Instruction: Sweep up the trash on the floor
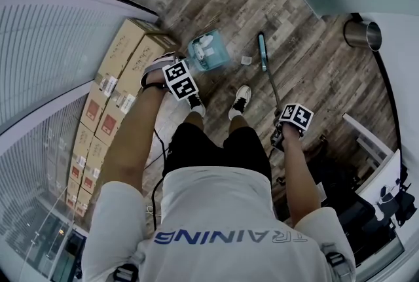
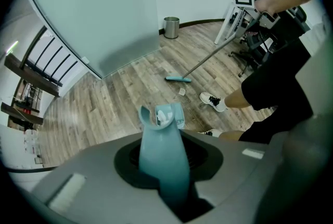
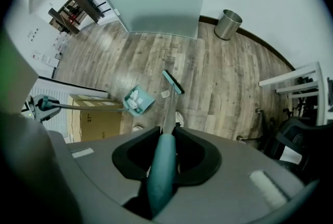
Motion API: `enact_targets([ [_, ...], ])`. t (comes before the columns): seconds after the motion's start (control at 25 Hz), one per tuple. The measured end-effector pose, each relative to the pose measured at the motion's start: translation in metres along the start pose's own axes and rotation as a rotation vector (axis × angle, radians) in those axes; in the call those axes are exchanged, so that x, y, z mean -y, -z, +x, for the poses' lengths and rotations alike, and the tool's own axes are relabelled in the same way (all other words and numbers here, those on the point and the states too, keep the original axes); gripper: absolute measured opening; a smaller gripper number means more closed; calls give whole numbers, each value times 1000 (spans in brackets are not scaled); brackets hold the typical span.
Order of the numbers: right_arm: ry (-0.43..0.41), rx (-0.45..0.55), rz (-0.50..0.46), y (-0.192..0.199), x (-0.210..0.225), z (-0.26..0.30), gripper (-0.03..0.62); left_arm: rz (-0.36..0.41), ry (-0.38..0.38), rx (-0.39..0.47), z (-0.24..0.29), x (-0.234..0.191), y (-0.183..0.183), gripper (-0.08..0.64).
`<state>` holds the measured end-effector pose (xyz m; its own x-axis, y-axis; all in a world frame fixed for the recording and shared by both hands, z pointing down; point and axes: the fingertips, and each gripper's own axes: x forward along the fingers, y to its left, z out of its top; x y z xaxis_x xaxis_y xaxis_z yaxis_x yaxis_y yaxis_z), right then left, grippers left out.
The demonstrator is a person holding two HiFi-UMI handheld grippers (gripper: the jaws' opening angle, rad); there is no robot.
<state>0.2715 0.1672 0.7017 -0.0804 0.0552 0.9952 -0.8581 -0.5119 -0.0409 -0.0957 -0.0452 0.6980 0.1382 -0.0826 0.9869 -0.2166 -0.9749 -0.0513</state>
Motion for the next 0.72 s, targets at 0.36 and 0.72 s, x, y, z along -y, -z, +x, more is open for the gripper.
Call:
enact_targets([
  [0.36,-113,-8,99,4,-49,4,104,0,1,1,0,-2,-1,94],
  [0.72,-329,-91,12,29,-133,10,104,2,0,1,1,0,-1,94],
])
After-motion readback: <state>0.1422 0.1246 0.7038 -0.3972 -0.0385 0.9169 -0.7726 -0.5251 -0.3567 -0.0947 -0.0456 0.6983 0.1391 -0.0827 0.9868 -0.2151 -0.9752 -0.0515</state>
